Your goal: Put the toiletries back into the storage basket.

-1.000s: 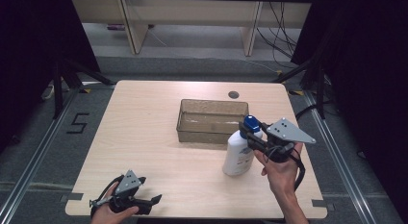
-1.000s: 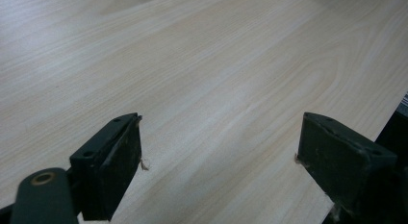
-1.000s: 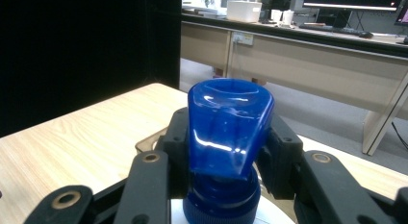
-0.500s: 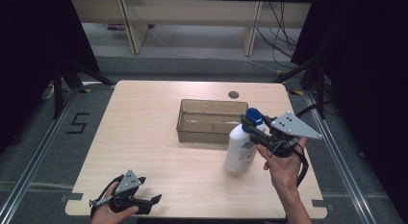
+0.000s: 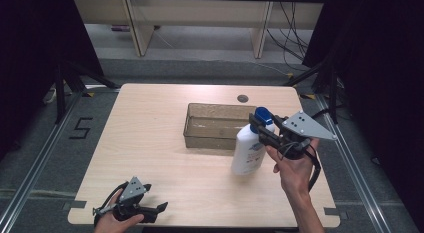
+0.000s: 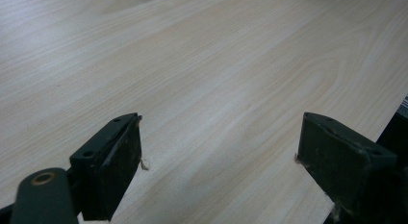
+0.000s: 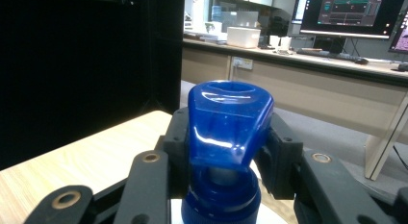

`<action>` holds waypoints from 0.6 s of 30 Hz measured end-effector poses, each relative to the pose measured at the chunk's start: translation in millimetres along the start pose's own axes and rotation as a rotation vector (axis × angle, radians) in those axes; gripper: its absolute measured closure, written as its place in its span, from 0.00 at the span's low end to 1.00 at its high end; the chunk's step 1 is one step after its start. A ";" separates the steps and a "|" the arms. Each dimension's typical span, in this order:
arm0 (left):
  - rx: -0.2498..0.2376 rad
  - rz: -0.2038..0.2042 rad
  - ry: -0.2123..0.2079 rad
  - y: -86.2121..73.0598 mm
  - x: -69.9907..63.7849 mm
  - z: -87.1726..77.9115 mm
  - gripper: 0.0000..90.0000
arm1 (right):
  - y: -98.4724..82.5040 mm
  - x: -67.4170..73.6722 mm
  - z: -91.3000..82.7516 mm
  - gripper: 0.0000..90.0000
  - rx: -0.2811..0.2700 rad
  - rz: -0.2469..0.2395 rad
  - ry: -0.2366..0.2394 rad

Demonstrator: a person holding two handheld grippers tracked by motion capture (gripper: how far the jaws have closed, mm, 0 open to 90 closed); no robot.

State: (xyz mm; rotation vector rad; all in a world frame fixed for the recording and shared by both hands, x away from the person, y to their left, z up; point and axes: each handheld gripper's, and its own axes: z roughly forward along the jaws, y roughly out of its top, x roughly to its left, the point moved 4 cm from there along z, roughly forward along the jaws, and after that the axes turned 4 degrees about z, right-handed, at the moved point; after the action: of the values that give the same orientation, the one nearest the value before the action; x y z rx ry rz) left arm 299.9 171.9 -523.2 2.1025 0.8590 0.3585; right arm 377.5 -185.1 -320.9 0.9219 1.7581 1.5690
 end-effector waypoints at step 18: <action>-0.016 -0.024 0.009 0.5 0.0 1.0 0.17 | 22.2 4.3 5.1 0.68 -0.029 0.000 0.015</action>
State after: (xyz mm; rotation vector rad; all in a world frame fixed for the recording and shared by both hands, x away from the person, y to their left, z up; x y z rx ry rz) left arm 300.7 171.1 -523.4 2.0749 0.8835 0.3615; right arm 381.5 -177.3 -299.5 0.8985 1.7415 1.6007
